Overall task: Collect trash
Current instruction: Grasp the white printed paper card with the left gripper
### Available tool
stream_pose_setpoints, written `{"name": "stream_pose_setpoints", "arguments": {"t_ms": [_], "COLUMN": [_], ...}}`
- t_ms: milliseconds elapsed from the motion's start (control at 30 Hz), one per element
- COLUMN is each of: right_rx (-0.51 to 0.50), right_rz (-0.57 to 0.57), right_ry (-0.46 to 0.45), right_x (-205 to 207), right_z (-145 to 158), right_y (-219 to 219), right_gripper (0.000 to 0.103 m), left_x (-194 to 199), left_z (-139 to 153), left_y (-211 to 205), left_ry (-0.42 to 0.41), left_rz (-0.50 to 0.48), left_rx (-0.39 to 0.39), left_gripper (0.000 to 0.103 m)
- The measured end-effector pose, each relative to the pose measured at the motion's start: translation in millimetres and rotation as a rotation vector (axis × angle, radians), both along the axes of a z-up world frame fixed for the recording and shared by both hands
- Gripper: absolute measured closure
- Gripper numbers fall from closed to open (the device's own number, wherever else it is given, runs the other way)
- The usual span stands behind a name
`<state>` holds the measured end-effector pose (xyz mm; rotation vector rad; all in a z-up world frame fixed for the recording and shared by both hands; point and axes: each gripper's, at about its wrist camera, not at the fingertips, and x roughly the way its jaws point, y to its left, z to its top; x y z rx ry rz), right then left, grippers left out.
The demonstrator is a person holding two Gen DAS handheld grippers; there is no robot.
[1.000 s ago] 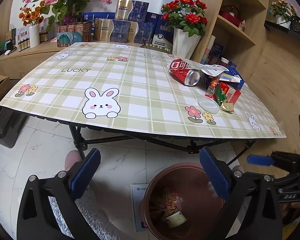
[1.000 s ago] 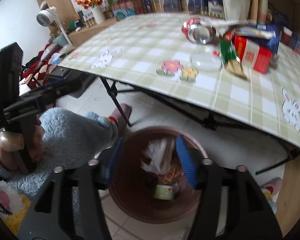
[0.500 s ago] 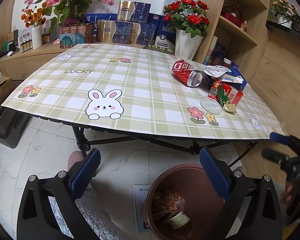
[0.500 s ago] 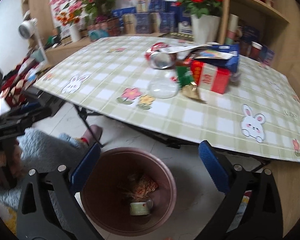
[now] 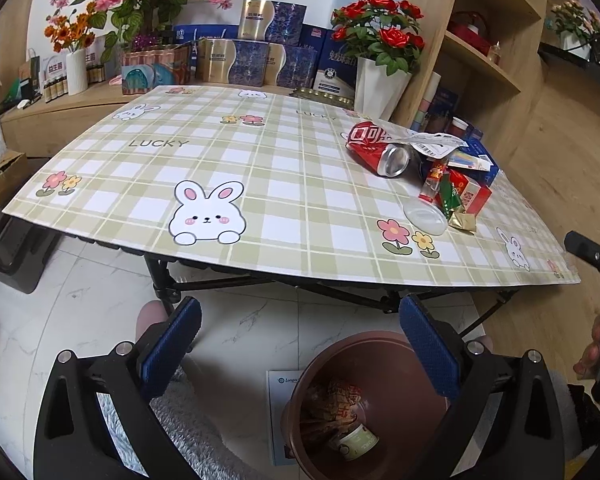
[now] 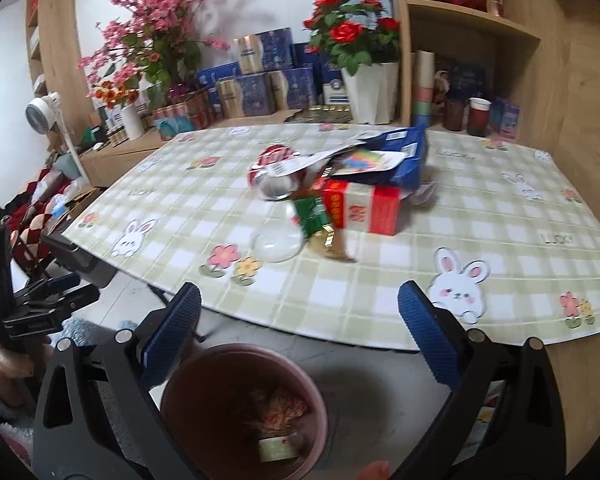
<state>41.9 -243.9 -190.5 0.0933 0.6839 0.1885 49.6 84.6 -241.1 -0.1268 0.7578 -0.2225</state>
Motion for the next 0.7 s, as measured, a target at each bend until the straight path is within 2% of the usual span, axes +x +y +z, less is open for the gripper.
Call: {"name": "stream_pose_setpoints", "arguments": {"t_ms": [133, 233, 367, 433, 533, 700], "right_rx": [0.015, 0.025, 0.09, 0.06, -0.027, -0.001], "right_rz": [-0.029, -0.055, -0.023, -0.023, -0.08, -0.116], "right_ry": [0.009, 0.084, 0.116, 0.157, 0.149, 0.151], "right_x": [7, 19, 29, 36, 41, 43], "right_z": [-3, -13, -21, -25, -26, -32], "right_y": [-14, -22, -31, -32, -37, -60], "right_gripper": [0.006, 0.006, 0.006, 0.006, 0.006, 0.006], "left_x": [10, 22, 53, 68, 95, 132], "left_z": [6, 17, 33, 40, 49, 54], "left_y": [-15, -30, -60, -74, -103, -158], "left_ry": [-0.008, -0.054, -0.093, -0.094, -0.091, -0.085], "left_rz": [-0.042, -0.104, -0.173, -0.203, -0.257, -0.369], "left_rx": [0.032, 0.055, 0.084, 0.087, 0.077, 0.145], "left_gripper": [0.006, 0.006, 0.006, 0.006, 0.006, 0.006]}}
